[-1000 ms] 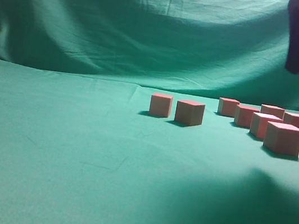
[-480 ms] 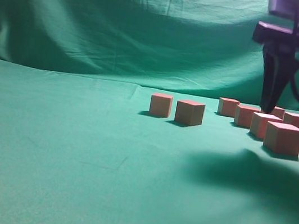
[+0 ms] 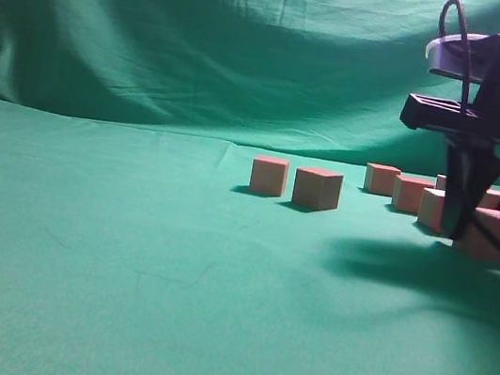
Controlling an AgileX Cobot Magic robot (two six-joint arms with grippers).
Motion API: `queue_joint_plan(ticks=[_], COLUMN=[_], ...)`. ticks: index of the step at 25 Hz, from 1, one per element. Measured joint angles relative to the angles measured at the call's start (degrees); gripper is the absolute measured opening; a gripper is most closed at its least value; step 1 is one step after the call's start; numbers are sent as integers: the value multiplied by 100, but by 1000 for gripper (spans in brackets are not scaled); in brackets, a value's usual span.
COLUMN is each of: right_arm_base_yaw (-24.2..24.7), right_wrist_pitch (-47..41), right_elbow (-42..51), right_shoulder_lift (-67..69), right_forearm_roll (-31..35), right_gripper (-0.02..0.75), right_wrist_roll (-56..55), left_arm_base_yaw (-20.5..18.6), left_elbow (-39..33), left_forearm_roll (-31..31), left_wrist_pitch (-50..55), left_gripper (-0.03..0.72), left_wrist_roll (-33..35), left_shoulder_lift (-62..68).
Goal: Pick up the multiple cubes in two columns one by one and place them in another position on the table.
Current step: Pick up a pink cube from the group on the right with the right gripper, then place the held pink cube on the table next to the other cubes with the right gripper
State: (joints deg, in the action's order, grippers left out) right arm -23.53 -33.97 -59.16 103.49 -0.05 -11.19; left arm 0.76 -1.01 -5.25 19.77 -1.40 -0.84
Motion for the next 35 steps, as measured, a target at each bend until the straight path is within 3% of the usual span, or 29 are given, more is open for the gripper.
queue_joint_plan(ticks=[2, 7, 12, 17, 24, 30, 35], right_arm_base_yaw=[0, 0, -28, -577, -1431, -1652, -1688], right_wrist_pitch=[5, -650, -1559, -1975, -2596, -3145, -3261], right_elbow=[0, -334, -1296, -2671, -4627, -5853, -6257], right_shoulder_lift=[10, 10, -261, -195, 1122, 2475, 3036], right_forearm_roll=[0, 220, 1341, 1739, 1519, 1306, 762], right_gripper=[257, 265, 265, 265, 265, 265, 265], right_wrist_roll=[0, 159, 1085, 1430, 1060, 687, 160], left_arm_base_yaw=[0, 0, 0, 0, 0, 0, 0], left_elbow=[0, 0, 0, 0, 0, 0, 0], left_forearm_roll=[0, 0, 0, 0, 0, 0, 0], left_wrist_pitch=[0, 0, 0, 0, 0, 0, 0], left_gripper=[0, 0, 0, 0, 0, 0, 0], left_wrist_roll=[0, 0, 0, 0, 0, 0, 0], left_shoulder_lift=[0, 0, 0, 0, 0, 0, 0])
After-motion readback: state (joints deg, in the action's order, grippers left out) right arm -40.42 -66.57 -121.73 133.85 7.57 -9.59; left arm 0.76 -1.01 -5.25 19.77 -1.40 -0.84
